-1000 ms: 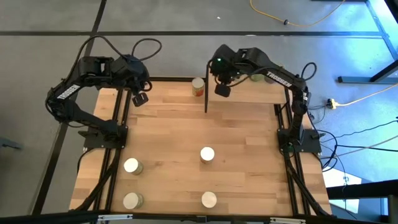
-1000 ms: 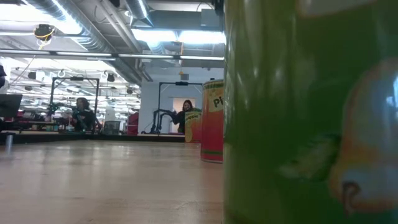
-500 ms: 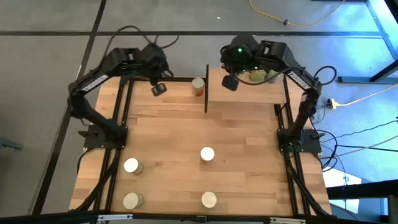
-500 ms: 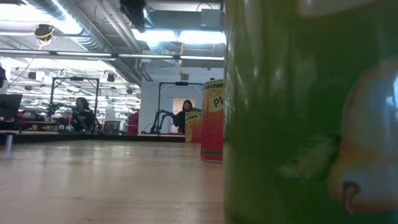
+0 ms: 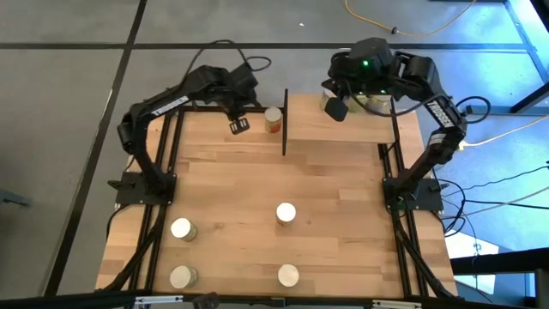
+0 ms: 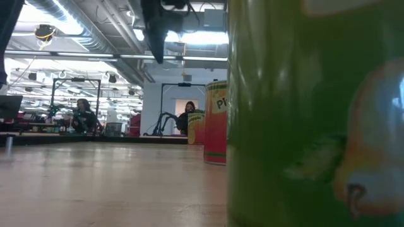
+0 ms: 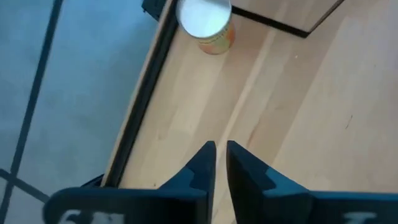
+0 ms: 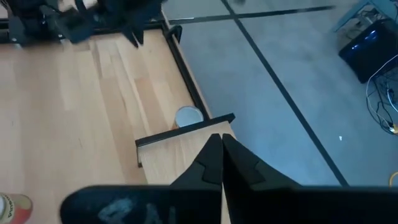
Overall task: Pick and place cans onto a shelf
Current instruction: Put the top canned pineapple on the shelf
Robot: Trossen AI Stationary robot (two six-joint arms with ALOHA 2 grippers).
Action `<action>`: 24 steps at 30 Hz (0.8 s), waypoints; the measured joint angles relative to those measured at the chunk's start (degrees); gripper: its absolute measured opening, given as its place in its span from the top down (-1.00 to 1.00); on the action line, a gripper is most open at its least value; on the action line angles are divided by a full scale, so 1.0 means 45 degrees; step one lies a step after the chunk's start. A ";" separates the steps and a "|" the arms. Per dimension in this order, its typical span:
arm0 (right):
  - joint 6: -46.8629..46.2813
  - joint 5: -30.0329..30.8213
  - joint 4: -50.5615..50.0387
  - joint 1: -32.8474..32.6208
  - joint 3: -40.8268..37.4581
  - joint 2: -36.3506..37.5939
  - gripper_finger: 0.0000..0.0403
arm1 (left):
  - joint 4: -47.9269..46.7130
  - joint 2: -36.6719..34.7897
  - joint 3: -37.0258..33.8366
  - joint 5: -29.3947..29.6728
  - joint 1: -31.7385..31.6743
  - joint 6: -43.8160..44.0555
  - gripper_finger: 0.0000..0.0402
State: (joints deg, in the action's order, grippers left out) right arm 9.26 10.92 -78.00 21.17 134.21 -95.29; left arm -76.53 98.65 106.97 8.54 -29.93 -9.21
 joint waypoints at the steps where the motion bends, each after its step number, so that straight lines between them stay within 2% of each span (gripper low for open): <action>1: 0.0000 0.0000 -0.0012 0.0000 0.0000 0.0040 1.00 | 0.0005 0.0165 0.0002 -0.0106 0.0000 -0.0006 0.80; 3: -0.0012 0.0000 -0.0042 0.0000 0.0000 0.0125 1.00 | 0.0148 0.0490 0.0002 -0.0186 0.0005 0.0060 0.75; 5: -0.0082 0.0000 -0.0042 0.0000 0.0000 0.0156 1.00 | 0.0464 0.0838 0.0002 -0.0210 0.0000 0.1023 0.73; 10: -0.0739 0.0000 -0.0077 0.0000 0.0000 0.0147 1.00 | 0.1601 0.1640 0.0002 -0.0215 -0.0321 0.5634 0.74; 13: -0.1310 0.0000 -0.0076 0.0000 0.0000 0.0146 1.00 | 0.1882 0.2054 0.0002 -0.0533 -0.0814 0.7656 0.74; 21: -0.1666 0.0000 -0.0055 0.0005 0.0000 0.0142 1.00 | 0.3267 0.3355 0.0002 -0.3136 -0.1932 0.8221 0.74; 24: -0.1666 0.0000 -0.0047 0.0005 0.0000 0.0142 1.00 | 0.4042 0.3660 0.0002 -0.3527 -0.2072 0.8217 0.74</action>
State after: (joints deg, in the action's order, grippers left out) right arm 1.76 10.92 -78.22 21.19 134.21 -94.65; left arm -58.34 115.12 106.98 -7.33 -39.26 27.77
